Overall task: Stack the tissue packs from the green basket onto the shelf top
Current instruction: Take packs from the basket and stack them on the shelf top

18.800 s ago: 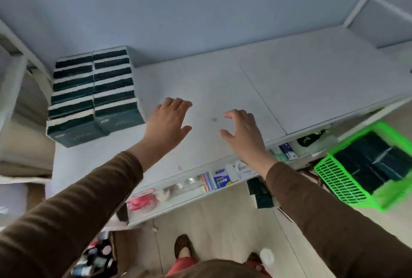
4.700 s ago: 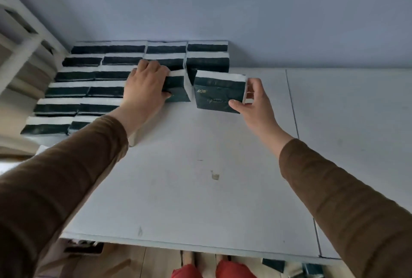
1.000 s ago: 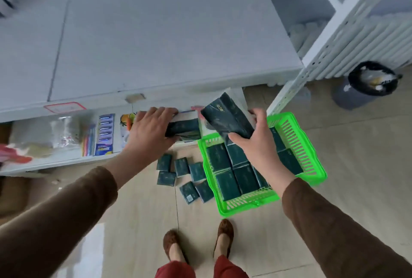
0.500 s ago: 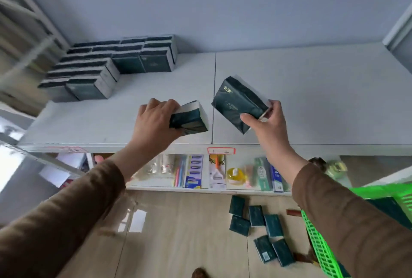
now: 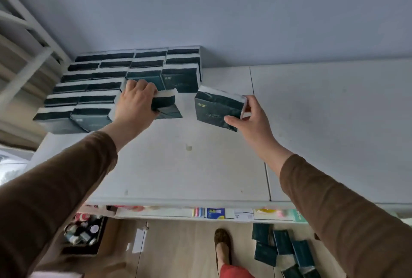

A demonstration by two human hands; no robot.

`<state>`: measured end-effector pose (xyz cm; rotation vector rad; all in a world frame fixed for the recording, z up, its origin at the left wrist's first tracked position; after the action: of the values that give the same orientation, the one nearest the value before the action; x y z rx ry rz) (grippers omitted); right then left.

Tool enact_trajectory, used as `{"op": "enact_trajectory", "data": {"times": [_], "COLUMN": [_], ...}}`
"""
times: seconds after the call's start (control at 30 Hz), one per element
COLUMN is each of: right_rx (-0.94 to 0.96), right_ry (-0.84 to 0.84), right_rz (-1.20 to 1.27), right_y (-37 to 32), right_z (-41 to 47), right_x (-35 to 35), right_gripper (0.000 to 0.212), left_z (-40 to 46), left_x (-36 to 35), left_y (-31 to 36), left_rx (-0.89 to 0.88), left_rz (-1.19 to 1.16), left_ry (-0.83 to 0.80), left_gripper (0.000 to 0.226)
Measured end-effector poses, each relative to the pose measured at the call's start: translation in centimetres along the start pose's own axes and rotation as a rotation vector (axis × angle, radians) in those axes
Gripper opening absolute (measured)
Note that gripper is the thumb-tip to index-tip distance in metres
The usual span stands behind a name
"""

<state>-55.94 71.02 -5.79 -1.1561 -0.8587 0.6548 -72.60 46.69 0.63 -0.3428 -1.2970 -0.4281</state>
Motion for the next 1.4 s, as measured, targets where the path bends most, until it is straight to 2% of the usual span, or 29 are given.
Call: {"op": "enact_trajectory", "data": {"times": [0.27,0.43,0.6,0.8,0.9,1.07,1.23,1.4], "right_rx": [0.035,0.022,0.054,-0.071,-0.122,-0.04,-0.047,-0.081], "right_ry": [-0.142,-0.051,0.099,0.156,0.19,0.186,0.197,0.291], "right_rz": [-0.127,-0.199,-0.308,-0.246,-0.261,-0.509,-0.749,-0.849], "right_y": [2.3,3.1,2.8,2.8,2.2,-0.7,-1.9,-1.7], "right_z": [9.0,11.6,11.5,9.8,7.8,2.4,-5.0,-14.9], "right_x": [-8.7,-11.8,-13.5,-13.6,-11.9,-6.9,1.0,11.1], "right_gripper": [0.045,0.055,0.054,0.063,0.065,0.044,0.038,0.034], "left_z": [7.5,9.4,9.8,8.8,7.6,3.8,-1.5,-9.4], "left_x": [-3.9,-5.2,-5.6,-4.7,-2.9,-0.9,-0.5,0.2], "left_y": [-4.0,-5.6,-6.7,-6.3,-3.7,3.5,12.3,24.0], "left_rx": [-0.049,-0.087,-0.098,-0.171,-0.274,-0.445,-0.549,-0.683], "left_rz": [0.145,0.186,0.079,0.068,0.025,-0.06,-0.141,-0.247], "left_ry": [-0.087,-0.141,-0.163,-0.144,-0.056,0.0,-0.056,-0.095], "left_gripper": [0.057,0.055,0.064,0.078,0.08,0.069,0.064,0.06]}}
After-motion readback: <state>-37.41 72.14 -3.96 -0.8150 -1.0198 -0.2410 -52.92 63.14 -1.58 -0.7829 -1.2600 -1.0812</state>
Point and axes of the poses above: each hand's wrist, its own z-axis towards the middle knuckle, its own x-axis out of the back of the hand, y = z × x, the point moved 8 cm from there along z, towards the middle knuckle, and after that the axes turned 6 degrees about x, right-handed, at the moved point
